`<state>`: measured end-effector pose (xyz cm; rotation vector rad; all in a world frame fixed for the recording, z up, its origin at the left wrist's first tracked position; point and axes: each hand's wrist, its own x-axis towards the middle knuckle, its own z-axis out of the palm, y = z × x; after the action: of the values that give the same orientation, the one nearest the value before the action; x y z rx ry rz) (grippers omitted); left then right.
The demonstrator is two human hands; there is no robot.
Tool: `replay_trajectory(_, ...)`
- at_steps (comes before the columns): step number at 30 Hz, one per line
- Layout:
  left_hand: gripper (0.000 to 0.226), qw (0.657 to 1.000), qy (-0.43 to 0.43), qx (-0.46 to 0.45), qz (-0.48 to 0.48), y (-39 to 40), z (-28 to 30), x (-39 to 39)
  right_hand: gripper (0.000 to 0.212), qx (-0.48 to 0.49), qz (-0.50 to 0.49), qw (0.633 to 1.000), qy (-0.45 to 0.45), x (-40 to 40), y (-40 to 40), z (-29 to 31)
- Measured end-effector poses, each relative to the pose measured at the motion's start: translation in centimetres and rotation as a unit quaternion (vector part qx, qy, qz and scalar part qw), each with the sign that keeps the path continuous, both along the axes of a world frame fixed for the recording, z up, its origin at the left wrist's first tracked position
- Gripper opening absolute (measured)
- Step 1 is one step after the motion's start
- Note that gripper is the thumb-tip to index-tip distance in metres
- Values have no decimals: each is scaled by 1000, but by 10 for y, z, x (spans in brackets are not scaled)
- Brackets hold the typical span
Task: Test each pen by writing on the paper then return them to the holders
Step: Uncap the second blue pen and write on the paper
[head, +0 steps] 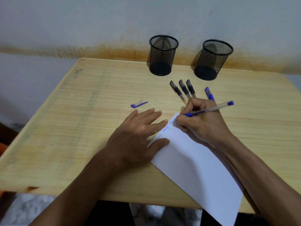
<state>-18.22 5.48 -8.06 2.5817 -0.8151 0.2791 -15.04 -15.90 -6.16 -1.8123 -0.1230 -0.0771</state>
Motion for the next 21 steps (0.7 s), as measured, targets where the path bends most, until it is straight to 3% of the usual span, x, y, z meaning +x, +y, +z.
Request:
replay_trajectory(9, 55, 1000, 0, 2, -4, -1, 1, -1, 26, -13, -21, 1000, -4, -1, 4, 1)
replay_trajectory(16, 54, 1000, 4, -3, -3, -1, 1, -1, 23, 143, -4, 989, 48, -1, 0, 5)
replay_trajectory(21, 54, 1000, 2, -1, -4, -1, 1, 0, 15, 182, -29, 982, 41, -2, 0, 5)
